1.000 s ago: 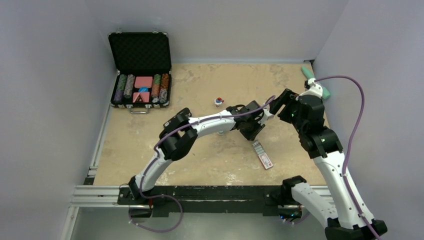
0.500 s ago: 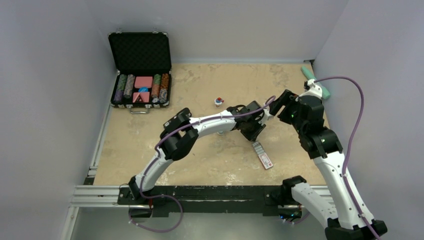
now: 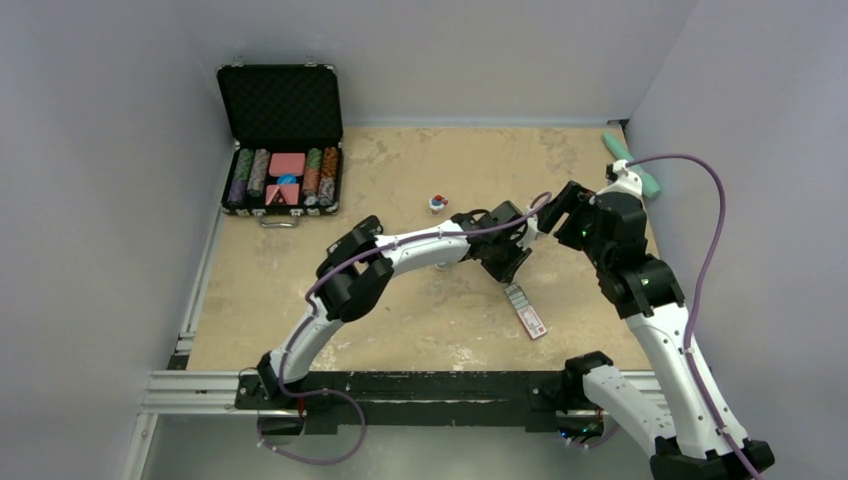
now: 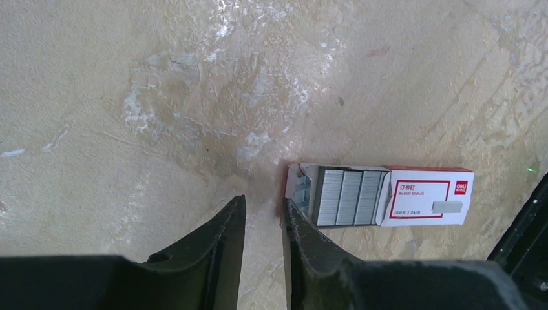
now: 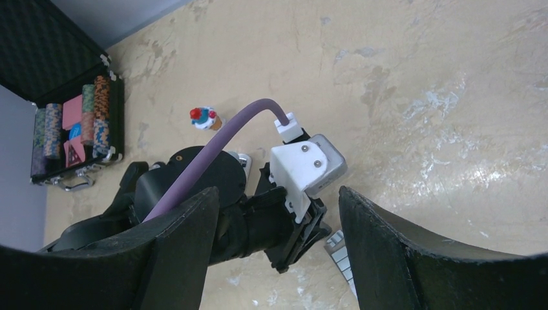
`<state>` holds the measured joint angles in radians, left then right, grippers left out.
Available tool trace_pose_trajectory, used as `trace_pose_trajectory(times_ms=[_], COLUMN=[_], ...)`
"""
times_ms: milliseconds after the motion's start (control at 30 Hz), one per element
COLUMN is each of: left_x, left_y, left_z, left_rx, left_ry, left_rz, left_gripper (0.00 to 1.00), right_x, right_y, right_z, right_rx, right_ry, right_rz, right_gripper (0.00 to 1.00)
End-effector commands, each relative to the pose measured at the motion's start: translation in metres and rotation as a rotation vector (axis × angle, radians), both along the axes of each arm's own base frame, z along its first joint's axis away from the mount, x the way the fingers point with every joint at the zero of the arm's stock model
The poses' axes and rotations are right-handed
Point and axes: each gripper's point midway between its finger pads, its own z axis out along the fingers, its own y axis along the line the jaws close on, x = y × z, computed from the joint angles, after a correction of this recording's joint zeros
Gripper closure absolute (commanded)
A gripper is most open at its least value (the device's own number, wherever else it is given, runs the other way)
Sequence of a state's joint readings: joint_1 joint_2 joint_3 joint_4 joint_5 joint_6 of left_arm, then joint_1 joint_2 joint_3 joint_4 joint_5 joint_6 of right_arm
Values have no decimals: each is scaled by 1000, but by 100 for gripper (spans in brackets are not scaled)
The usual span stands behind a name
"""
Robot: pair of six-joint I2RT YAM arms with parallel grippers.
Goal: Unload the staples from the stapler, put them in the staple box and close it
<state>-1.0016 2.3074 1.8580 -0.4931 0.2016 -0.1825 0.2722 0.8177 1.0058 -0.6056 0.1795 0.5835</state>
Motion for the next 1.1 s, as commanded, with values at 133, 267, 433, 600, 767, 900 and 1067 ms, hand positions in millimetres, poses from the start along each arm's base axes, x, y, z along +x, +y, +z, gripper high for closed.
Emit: trace_pose_trajectory(times_ms=[133,267,433,600,767,900,1067], left_x=[-3,-5,-9,-12,-16,-18,-17], left_y=[-11,-10,-9,-8,-8,-7,-6], left_z=[43,40,33,24,19,14,7], left_rx=[-109,-103,-86,-72,-65,-52,-39], left_ry=[-25,-16,-3,17,34,44,48], left_rz=[-47,-52,-62,-69,-80,-88,-87], left_gripper=[69,69,71,73,75,75,73], right_x=[2,2,2,1,2,2,1], right_y=[4,5,5,5,5,5,6], right_z=[4,4,5,4,4,5,5], right_rx=[24,28,28,29,28,31,33], right_ry=[-22,-23,-26,-26,-24,-26,-28], right_rz=[13,14,14,14,13,14,18], right_gripper=[28,28,28,28,28,28,28])
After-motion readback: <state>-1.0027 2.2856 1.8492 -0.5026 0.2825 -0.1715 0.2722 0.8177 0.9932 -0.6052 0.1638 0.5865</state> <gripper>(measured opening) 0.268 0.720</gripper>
